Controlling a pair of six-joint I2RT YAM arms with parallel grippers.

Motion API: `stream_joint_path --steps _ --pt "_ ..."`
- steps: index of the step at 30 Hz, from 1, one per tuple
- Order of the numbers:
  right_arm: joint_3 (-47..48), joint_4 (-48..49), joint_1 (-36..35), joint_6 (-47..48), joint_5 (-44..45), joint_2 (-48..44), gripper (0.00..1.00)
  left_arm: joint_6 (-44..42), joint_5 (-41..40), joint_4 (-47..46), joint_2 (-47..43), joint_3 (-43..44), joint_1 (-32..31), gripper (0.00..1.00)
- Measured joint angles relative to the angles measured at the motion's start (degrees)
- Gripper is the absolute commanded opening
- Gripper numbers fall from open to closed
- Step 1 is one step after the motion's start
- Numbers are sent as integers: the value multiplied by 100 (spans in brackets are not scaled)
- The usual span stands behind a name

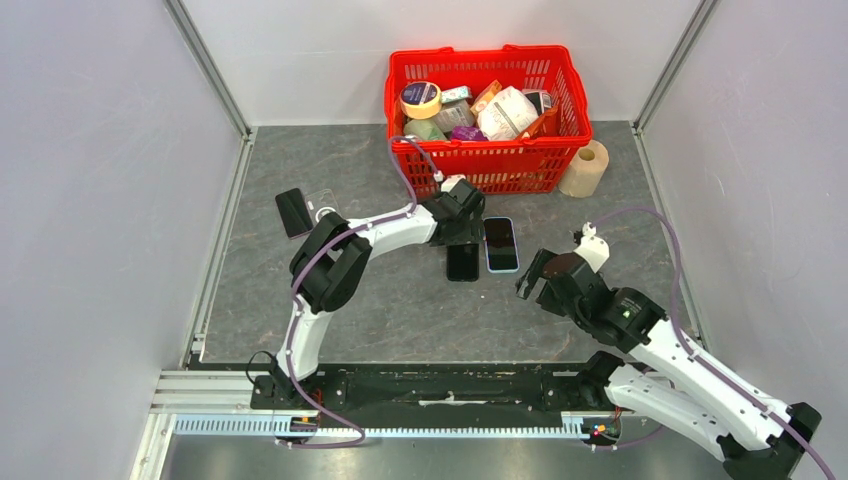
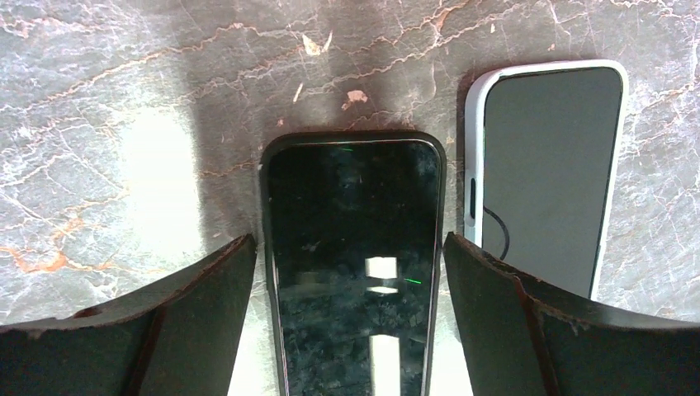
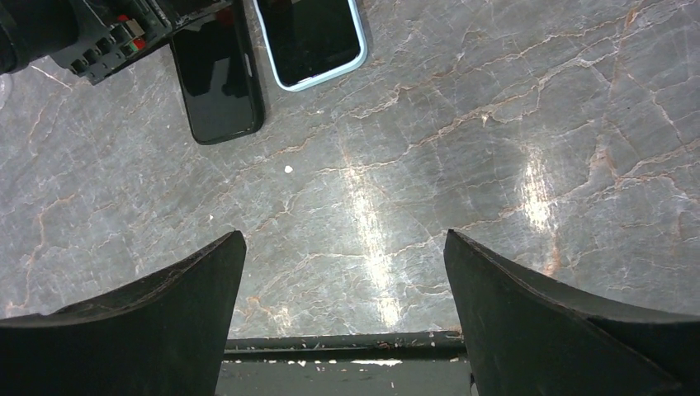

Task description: Put the phone into the phone case

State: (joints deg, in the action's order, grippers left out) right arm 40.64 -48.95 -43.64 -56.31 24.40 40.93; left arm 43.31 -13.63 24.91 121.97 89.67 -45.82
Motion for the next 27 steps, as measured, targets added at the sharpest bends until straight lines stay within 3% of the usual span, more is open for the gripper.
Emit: stream_joint_path --steps 10,17,22,27 --pt "0 2 0 2 -2 216 97 -306 227 -365 -382 -579 50 89" --pt "0 70 0 94 -44 380 97 -352 31 -382 -1762 -1659 157 68" --pt "0 321 0 236 -225 533 97 -348 -323 -216 -2957 -2356 804 51" --pt "0 608 0 398 -413 726 99 -345 -603 -24 -3512 -2769 1998 45"
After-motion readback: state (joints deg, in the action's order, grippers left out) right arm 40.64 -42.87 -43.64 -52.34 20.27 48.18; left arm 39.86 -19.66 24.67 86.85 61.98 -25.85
